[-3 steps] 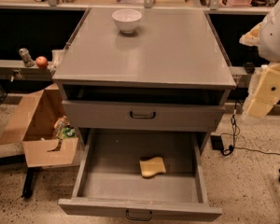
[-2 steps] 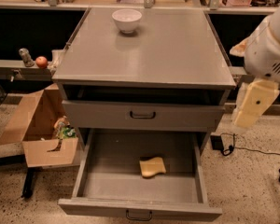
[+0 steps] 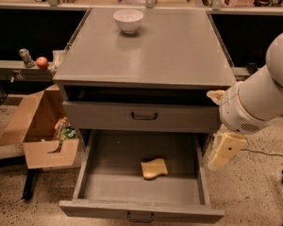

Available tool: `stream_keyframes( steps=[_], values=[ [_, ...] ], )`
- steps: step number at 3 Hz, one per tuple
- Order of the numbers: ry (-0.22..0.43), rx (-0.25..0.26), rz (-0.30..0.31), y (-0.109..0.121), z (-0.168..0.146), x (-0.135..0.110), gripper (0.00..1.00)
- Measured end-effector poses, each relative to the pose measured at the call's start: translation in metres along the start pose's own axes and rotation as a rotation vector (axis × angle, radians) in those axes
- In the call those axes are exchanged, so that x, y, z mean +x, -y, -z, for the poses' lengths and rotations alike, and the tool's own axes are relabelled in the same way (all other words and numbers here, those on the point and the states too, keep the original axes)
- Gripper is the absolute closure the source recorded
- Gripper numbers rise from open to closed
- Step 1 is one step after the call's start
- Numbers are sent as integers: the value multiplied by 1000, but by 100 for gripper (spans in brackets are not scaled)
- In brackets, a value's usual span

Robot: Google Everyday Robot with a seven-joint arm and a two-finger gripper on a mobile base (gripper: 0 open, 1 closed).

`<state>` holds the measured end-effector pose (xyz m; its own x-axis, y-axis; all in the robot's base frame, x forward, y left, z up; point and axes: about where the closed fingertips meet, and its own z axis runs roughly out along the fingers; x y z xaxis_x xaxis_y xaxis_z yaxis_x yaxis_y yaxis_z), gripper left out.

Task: Pick sponge from middle drawer and place on counter

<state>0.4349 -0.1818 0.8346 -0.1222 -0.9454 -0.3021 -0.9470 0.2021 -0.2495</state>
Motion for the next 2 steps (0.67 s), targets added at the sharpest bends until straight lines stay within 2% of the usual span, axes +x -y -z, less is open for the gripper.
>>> stream_keyframes(
  steps=[1,2],
  values=[
    [6,-4,-2,-1,-5,1,0],
    [49,-30,-20,-8,-39,10,0]
  ],
)
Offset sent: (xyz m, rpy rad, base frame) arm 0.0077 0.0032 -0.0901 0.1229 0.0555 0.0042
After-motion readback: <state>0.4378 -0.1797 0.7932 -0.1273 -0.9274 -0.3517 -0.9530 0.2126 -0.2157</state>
